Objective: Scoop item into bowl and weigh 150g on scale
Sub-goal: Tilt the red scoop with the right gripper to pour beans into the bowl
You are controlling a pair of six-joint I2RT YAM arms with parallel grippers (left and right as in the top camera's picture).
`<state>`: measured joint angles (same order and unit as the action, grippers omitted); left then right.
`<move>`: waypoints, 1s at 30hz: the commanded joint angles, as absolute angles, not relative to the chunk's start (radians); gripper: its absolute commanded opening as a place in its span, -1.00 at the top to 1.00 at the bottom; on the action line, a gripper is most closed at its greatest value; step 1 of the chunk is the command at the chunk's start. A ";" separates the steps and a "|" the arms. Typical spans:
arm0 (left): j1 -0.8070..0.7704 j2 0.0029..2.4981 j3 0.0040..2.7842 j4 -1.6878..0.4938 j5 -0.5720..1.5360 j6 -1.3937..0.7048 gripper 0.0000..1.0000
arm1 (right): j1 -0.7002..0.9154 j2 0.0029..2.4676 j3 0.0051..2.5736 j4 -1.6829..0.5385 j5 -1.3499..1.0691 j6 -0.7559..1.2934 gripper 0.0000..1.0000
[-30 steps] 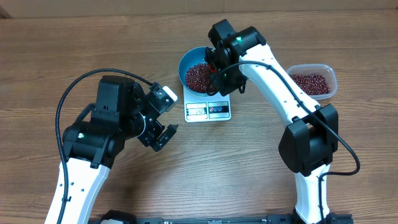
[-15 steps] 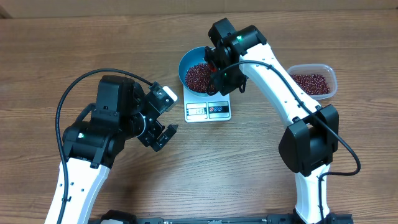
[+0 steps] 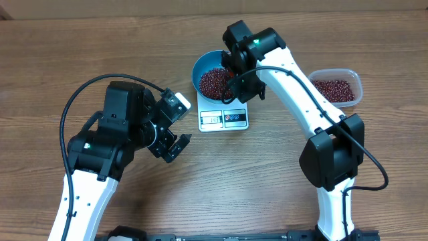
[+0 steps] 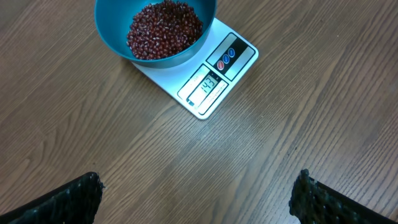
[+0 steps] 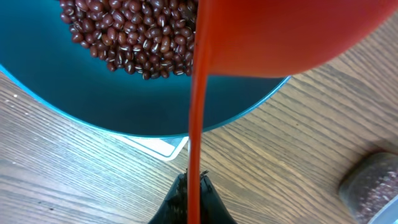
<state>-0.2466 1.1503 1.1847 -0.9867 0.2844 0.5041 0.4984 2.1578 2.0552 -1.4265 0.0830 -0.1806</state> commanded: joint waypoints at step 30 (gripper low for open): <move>-0.242 1.152 1.207 -0.983 0.284 0.493 -0.99 | 0.516 2.109 2.090 -1.417 0.064 -0.171 0.92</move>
